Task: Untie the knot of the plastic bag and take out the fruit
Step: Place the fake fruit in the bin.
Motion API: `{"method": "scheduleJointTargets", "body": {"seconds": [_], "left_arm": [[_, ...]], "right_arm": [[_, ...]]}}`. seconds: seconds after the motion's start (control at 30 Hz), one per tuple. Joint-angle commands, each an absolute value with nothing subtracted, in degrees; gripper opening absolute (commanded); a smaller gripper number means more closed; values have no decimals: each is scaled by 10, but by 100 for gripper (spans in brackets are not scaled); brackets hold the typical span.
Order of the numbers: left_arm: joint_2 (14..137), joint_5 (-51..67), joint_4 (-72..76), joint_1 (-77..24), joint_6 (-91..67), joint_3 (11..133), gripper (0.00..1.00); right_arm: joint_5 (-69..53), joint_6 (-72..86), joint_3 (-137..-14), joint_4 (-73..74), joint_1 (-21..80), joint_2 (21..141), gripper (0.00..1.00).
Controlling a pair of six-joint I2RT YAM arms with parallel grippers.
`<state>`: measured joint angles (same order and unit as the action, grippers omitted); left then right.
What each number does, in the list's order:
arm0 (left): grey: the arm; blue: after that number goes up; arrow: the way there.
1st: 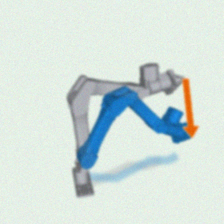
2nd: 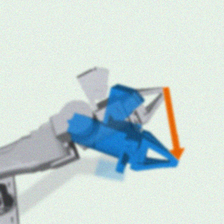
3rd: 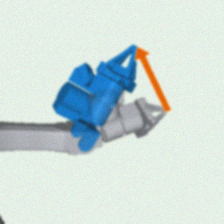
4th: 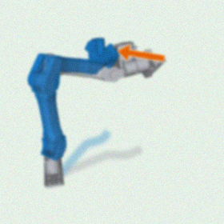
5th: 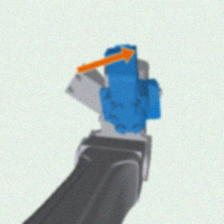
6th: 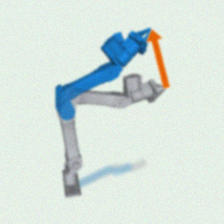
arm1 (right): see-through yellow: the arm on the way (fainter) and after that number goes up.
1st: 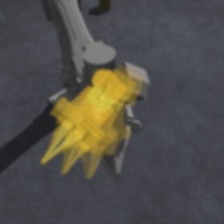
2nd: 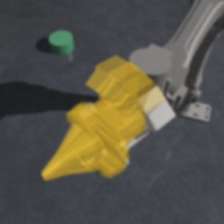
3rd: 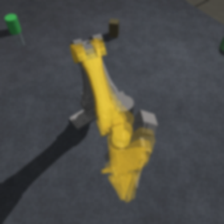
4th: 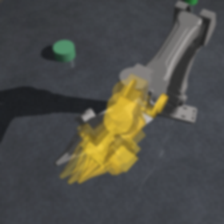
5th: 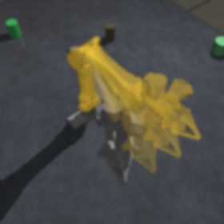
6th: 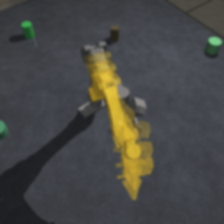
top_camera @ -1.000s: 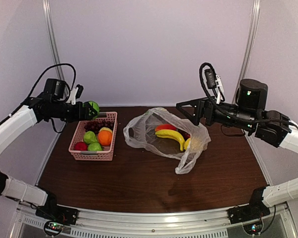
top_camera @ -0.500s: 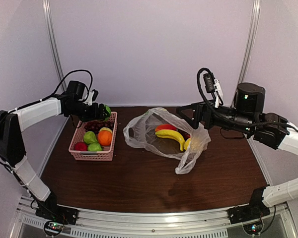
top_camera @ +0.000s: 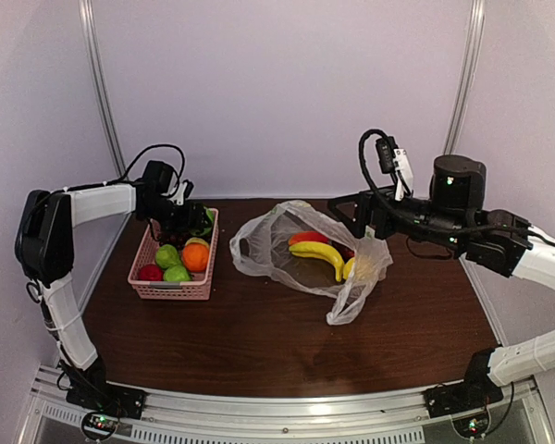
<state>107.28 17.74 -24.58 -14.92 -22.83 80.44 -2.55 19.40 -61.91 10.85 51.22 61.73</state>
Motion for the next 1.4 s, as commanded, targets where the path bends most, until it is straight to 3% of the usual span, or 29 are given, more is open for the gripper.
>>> {"method": "scheduleJointTargets", "body": {"seconds": [0.0,0.17,0.6,1.03,1.37], "left_arm": [[1090,178,-225,-140,-227,825,46],[1105,181,-226,-140,-222,828,57],[1107,173,-228,-140,-222,831,97],[1049,104,-234,-140,-227,809,98],[858,51,-227,-145,-237,721,98]], "right_arm": [[-5,186,-624,98,505,621,100],[-3,189,-619,90,500,625,100],[9,195,-612,79,494,629,100],[7,196,-608,81,492,625,100],[7,183,-623,120,492,623,100]]}}
